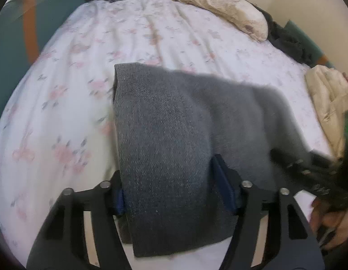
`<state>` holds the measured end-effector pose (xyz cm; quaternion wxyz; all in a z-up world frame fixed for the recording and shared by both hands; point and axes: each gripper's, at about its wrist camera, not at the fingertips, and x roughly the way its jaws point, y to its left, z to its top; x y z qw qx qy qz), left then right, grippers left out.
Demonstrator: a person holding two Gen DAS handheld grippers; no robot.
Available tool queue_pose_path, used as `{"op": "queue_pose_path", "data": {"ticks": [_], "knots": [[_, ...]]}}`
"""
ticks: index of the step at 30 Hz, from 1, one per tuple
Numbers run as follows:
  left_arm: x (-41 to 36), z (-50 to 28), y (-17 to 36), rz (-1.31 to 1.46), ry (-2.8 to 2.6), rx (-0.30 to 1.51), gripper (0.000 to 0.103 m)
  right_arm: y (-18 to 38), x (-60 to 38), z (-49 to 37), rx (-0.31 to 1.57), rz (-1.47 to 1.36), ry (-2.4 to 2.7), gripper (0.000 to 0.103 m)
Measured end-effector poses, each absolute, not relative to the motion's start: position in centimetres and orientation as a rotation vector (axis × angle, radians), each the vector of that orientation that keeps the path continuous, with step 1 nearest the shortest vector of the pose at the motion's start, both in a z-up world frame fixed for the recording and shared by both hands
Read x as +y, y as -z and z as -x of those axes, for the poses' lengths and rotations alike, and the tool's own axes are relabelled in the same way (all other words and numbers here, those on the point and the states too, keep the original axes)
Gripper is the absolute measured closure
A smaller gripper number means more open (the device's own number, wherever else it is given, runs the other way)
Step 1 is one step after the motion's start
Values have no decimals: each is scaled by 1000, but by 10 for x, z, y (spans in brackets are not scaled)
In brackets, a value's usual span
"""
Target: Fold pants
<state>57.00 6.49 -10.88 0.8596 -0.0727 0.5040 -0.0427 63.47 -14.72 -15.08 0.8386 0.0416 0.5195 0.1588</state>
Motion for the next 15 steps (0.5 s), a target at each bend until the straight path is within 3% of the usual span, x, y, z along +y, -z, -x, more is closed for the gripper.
{"op": "queue_pose_path", "data": {"ticks": [5,7,8,9,10,11,12,15], "knots": [[75,-527,72,-5,-21,881,35,120,-163,-613,967,73,-273,39],[76,-519,66,-9,13,840,36,108,-170,-580,923,106,-287,47],[75,-517,70,13,59,864,44,103,-168,-575,901,108,-320,57],[71,-516,76,12,87,882,58,101,-164,-574,883,116,-329,59],[65,-514,80,-29,70,894,64,104,-160,-576,864,123,-324,60],[57,-515,91,-109,16,908,80,104,-159,-558,874,133,-313,66],[55,-515,107,-161,-49,937,87,113,-154,-548,914,160,-291,72],[65,-517,144,-80,-107,1023,87,155,-154,-557,1059,163,-236,70]]}}
